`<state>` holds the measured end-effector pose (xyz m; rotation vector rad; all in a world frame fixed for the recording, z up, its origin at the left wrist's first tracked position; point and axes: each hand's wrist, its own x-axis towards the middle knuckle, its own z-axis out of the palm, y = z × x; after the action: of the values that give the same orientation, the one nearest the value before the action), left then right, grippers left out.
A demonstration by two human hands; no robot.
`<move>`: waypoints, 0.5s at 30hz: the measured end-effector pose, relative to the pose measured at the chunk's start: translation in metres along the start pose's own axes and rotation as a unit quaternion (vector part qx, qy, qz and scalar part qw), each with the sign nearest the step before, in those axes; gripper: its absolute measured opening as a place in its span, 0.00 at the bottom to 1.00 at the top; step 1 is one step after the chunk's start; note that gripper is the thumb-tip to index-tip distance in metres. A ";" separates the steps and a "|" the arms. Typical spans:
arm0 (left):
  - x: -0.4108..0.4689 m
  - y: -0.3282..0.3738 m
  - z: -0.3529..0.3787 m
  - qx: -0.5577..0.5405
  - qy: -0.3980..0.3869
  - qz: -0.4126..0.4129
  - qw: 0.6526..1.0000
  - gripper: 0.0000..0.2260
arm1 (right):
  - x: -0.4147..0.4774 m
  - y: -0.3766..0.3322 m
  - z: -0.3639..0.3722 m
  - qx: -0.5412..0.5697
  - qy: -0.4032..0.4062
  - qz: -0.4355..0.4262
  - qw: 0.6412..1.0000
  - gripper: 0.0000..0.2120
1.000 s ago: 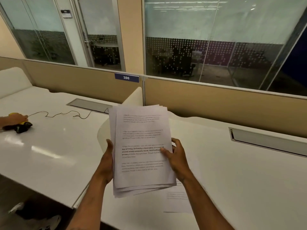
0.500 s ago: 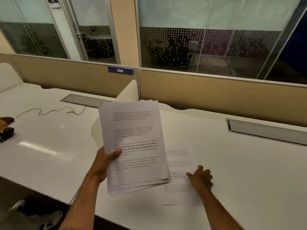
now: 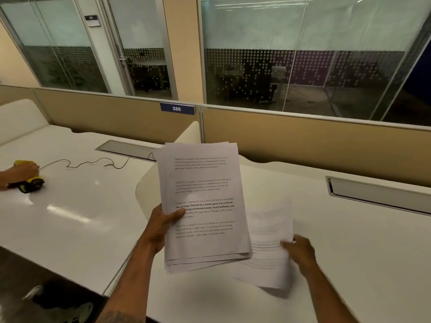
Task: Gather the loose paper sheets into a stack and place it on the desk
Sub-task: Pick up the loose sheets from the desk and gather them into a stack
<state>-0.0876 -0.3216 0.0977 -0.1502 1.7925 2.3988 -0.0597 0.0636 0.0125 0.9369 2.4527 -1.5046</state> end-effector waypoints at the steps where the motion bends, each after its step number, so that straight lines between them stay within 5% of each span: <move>1: 0.001 0.002 0.003 -0.001 -0.001 0.002 1.000 0.19 | -0.001 -0.015 -0.016 -0.006 0.021 -0.030 0.999 0.18; 5: 0.007 0.008 0.015 -0.004 -0.003 0.010 1.000 0.17 | -0.024 -0.080 -0.092 0.041 0.052 -0.173 0.983 0.09; 8: 0.012 0.010 0.027 -0.011 -0.016 0.011 1.000 0.15 | -0.065 -0.120 -0.141 0.141 -0.018 -0.249 0.958 0.14; 15: 0.025 0.003 0.076 -0.009 -0.076 -0.002 0.997 0.23 | -0.107 -0.126 -0.164 0.315 -0.135 -0.278 0.897 0.17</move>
<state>-0.1122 -0.2478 0.1181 0.0263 1.7009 2.3549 -0.0091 0.1138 0.2344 0.0112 2.1369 -2.5014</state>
